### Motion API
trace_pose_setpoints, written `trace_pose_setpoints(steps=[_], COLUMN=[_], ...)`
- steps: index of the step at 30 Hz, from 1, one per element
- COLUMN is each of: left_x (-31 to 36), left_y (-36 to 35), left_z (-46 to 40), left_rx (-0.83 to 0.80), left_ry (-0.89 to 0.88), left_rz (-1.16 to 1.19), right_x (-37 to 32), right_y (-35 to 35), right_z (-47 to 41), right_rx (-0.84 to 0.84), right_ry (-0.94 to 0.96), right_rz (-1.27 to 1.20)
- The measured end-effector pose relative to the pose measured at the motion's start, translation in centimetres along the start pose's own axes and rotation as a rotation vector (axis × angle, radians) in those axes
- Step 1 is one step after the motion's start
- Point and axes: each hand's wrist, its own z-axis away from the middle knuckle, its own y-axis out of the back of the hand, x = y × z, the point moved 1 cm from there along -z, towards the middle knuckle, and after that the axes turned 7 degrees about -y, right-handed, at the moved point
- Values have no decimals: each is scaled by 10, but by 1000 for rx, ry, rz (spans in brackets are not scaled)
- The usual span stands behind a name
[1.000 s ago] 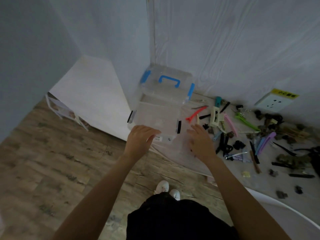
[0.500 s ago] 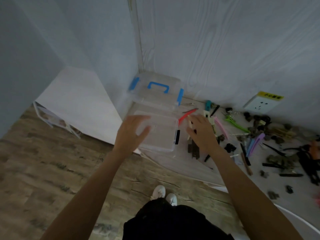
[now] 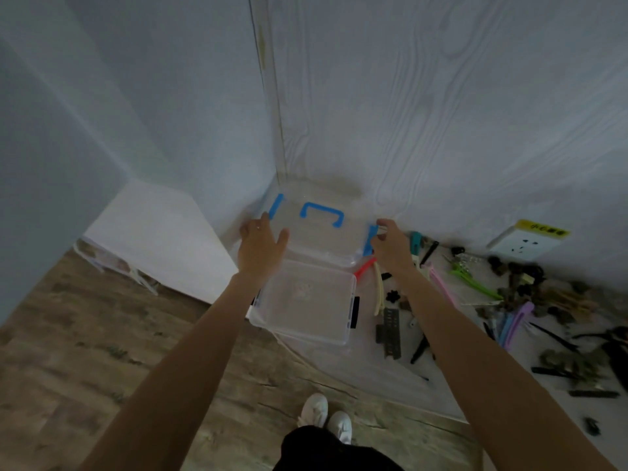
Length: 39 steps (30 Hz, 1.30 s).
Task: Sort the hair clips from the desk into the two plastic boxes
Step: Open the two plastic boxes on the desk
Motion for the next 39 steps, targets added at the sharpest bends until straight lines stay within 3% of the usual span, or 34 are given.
trace_pose_setpoints(steps=[2,4,7,8,11,15,19,22,24,26,30,34,39], left_x=[-1,-1,4,7,19,21,0,10,22,19,9,-4,-15], left_y=[-4,-3,1,3,6,8,8,13,21,17,11,8,18], left_z=[0,1,-2,-4,-14,-29,-36,-15,3,17,19,13,10], left_rx=[-20,-12,19,28,55,6,-72,77,296,223,81,-73,-117], left_ry=[2,13,38,35,37,91,152,29,-50,-84,-350,-374,-364], left_rz=[51,120,131,125,97,38,153,287,370,396,208,113,23], right_x=[5,7,7,8,13,18,21,10,-5,-21,-50,-63,-54], right_y=[8,11,3,0,-5,1,12,22,28,34,38,29,10], right_z=[4,12,21,21,17,12,9,9,10,11,-5,-26,-30], right_rx=[42,98,51,-6,-115,-94,-156,-184,-147,-70,57,139,183], right_ry=[41,214,640,683,648,699,681,565,519,532,399,237,248], right_rz=[53,99,489,605,698,663,531,336,135,15,-96,-141,-131])
